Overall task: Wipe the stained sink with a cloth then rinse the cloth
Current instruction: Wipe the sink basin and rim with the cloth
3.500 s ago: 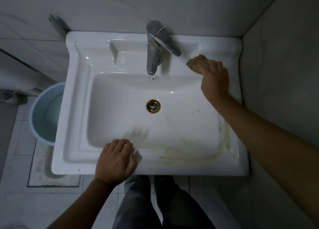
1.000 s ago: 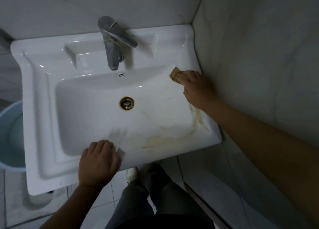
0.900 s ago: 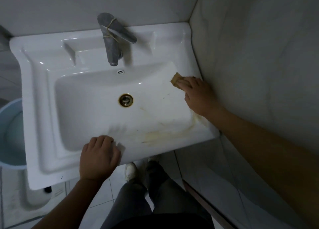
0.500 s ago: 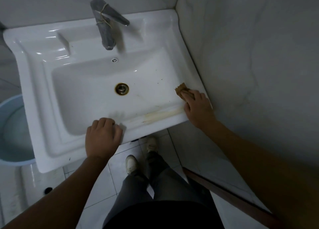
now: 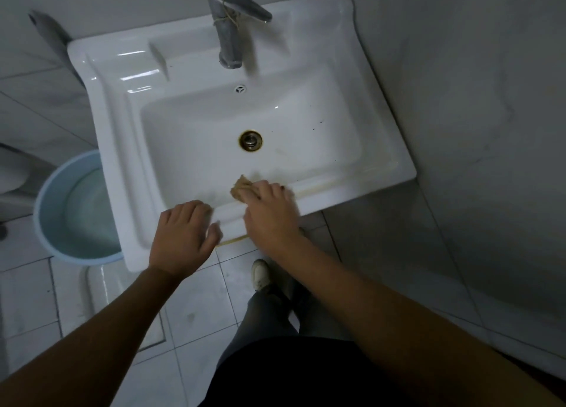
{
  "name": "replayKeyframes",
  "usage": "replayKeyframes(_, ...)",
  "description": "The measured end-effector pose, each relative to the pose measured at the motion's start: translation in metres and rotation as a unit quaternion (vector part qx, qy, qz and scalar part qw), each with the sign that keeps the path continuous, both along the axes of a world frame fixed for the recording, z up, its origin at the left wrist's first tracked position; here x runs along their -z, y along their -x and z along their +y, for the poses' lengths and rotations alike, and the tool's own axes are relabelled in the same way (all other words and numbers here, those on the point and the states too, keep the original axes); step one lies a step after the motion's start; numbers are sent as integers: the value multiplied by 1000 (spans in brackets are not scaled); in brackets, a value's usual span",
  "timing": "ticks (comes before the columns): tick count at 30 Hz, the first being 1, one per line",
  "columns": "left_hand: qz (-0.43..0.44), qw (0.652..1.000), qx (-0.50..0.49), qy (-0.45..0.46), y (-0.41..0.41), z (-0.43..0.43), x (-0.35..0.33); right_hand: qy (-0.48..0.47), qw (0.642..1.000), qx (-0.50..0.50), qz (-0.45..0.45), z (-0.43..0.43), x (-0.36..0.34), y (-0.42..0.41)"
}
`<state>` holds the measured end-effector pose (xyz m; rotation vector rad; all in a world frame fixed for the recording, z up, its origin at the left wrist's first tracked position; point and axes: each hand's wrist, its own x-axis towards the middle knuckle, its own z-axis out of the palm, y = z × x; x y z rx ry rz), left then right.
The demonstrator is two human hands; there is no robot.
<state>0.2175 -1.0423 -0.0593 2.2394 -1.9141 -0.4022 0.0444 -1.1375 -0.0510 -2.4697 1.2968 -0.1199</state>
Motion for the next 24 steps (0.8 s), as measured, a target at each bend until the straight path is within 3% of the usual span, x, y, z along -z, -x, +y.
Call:
replayKeyframes(4,-9,1000,3,10,3,0,0,-88,994,-58,-36,-2,4,-35)
replayKeyframes(8,-19,1000,0,14,-1,0,4,-33,997,-19,-68,-47,-13,12)
replayKeyframes(11,-21,1000,4,14,-1,2,6,49,998,25,23,-94,-23,76)
replayKeyframes(14,-23,1000,5,15,-2,2,6,39,992,67,102,-111,-12,130)
replayKeyframes(20,-22,1000,9,-2,-2,1,4,-31,998,45,-21,-75,-7,103)
replayKeyframes(24,-27,1000,10,-9,-2,1,4,-119,988,-47,-84,-33,-12,40)
